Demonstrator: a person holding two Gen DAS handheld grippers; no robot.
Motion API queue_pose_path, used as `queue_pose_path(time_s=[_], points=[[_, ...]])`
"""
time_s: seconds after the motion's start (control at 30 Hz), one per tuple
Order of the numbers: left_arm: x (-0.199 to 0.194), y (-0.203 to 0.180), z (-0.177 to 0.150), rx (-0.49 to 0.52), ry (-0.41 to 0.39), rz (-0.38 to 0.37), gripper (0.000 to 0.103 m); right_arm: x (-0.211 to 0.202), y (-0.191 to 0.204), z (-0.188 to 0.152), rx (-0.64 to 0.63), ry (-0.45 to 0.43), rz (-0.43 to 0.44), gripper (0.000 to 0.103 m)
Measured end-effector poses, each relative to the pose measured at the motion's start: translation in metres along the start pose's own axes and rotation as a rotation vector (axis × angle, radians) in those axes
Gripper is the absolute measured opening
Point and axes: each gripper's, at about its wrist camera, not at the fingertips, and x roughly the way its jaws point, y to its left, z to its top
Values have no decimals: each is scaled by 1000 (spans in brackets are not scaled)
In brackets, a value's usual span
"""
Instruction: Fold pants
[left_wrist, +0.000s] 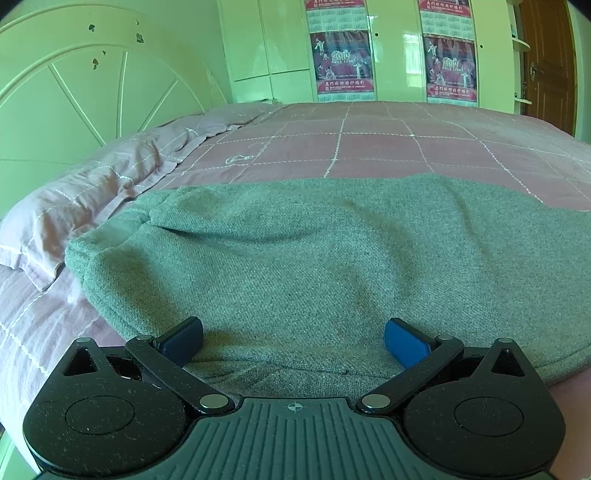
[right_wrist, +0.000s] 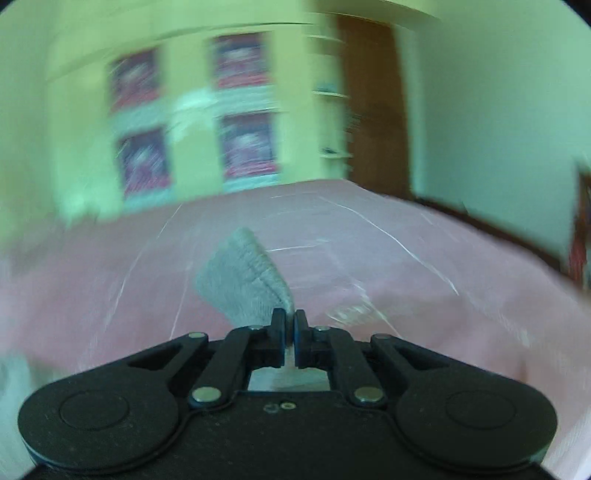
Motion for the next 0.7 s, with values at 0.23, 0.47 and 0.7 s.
queue_pose_path(time_s=[0.23, 0.47, 0.7], points=[[1, 2, 3, 4, 16, -10, 103, 23, -98, -55, 390, 177, 37, 2], [2, 3, 6, 6, 36, -17, 103, 21, -99, -50, 433, 107, 33, 0], [4, 4, 6, 8, 32, -14, 103, 30, -122, -57, 522, 197, 20, 3]])
